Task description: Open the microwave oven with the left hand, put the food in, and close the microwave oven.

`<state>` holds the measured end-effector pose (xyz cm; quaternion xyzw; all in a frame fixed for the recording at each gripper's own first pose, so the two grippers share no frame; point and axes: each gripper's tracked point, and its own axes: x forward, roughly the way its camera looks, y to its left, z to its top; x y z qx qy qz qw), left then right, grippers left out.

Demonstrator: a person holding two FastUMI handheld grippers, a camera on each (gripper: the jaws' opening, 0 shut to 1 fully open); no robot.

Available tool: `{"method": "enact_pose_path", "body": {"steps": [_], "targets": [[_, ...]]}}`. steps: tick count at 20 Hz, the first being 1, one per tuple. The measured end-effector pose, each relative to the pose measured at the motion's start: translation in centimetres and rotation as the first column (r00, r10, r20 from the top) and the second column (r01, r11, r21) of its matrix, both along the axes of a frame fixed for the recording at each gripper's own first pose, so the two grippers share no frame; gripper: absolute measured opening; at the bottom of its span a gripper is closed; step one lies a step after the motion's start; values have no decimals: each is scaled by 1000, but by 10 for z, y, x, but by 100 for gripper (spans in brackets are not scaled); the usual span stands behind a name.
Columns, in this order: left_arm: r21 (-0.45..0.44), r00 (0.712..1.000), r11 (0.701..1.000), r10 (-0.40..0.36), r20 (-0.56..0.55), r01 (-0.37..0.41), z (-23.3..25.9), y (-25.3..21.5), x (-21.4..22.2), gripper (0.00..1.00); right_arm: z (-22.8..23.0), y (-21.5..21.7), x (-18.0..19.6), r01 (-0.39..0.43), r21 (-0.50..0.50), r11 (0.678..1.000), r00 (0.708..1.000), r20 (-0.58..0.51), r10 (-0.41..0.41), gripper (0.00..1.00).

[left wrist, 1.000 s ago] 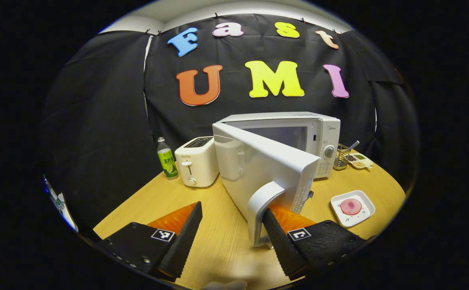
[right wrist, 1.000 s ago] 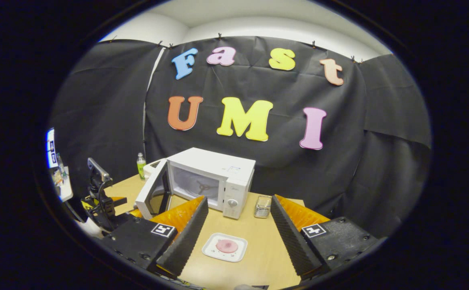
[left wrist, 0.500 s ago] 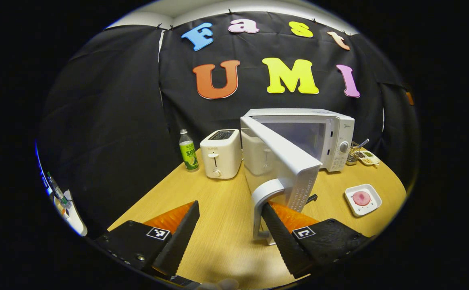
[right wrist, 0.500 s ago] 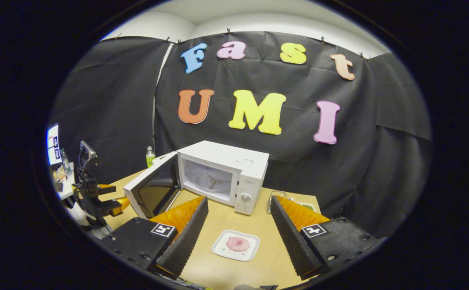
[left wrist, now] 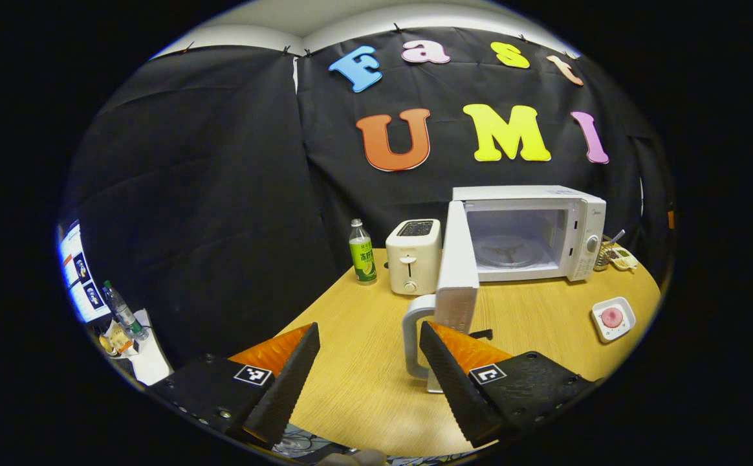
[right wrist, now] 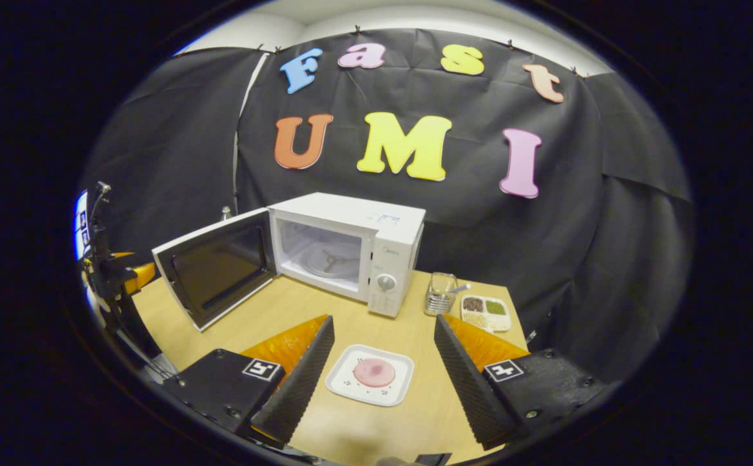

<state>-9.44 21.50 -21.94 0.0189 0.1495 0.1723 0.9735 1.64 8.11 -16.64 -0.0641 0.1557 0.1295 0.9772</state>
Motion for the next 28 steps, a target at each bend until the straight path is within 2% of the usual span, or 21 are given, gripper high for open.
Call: {"method": "enact_pose_path", "body": {"steps": [4, 7, 10, 11, 13, 16, 17, 19, 20, 21, 22, 23, 24, 26, 27, 28], "targets": [[-12, 999, 999, -47, -1, 47, 12, -38, -5, 95, -71, -19, 19, 14, 27, 1000, 986, -166, -9, 99], [-12, 997, 997, -78, 11, 78, 27, -67, 2, 95, -130, -40, 28, 39, 29, 999, 946, -322, -28, 94], [-40, 997, 996, -81, 5, 81, 34, -93, 11, 95, -175, -45, 31, 35, 85, 996, 893, -449, 7, 87], [-49, 997, 996, -80, 4, 80, 36, -100, 14, 95, -186, -43, 33, 33, 119, 992, 877, -480, 28, 80], [-45, 998, 997, -66, 9, 66, 45, -110, 21, 95, -207, -38, 43, 30, 169, 985, 838, -542, 68, 70], [-20, 999, 999, -38, 13, 38, 61, -124, 28, 95, -227, -34, 53, 18, 230, 973, 787, -604, 128, 63], [-14, 999, 999, -29, 13, 29, 66, -130, 30, 95, -232, -34, 56, 15, 250, 968, 772, -619, 148, 49], [-2, 1000, 1000, -15, 14, 15, 74, -141, 33, 95, -239, -29, 58, 12, 300, 954, 738, -646, 194, 46], [3, 1000, 1000, -14, 13, 14, 78, -147, 35, 95, -239, -28, 58, 12, 322, 947, 731, -649, 211, 44], [6, 1000, 1000, -15, 10, 15, 79, -152, 36, 95, -238, -28, 62, 9, 328, 945, 723, -654, 220, 52], [7, 1000, 1000, -19, 12, 19, 82, -157, 38, 95, -242, -28, 60, 12, 326, 945, 717, -662, 219, 49], [3, 1000, 1000, -26, 12, 26, 84, -160, 39, 95, -241, -28, 61, 24, 335, 942, 711, -668, 220, 31], [1, 999, 999, -33, 10, 33, 84, -162, 40, 95, -242, -28, 61, 38, 340, 940, 701, -679, 218, 41], [-1, 999, 999, -35, 17, 35, 85, -159, 43, 95, -245, -30, 62, 43, 329, 943, 689, -694, 210, 33], [-8, 999, 999, -37, 17, 37, 83, -157, 44, 95, -247, -32, 63, 43, 313, 949, 686, -700, 200, 24], [-17, 999, 999, -44, 17, 44, 81, -155, 46, 95, -247, -34, 64, 51, 295, 954, 681, -709, 183, 7]]}}
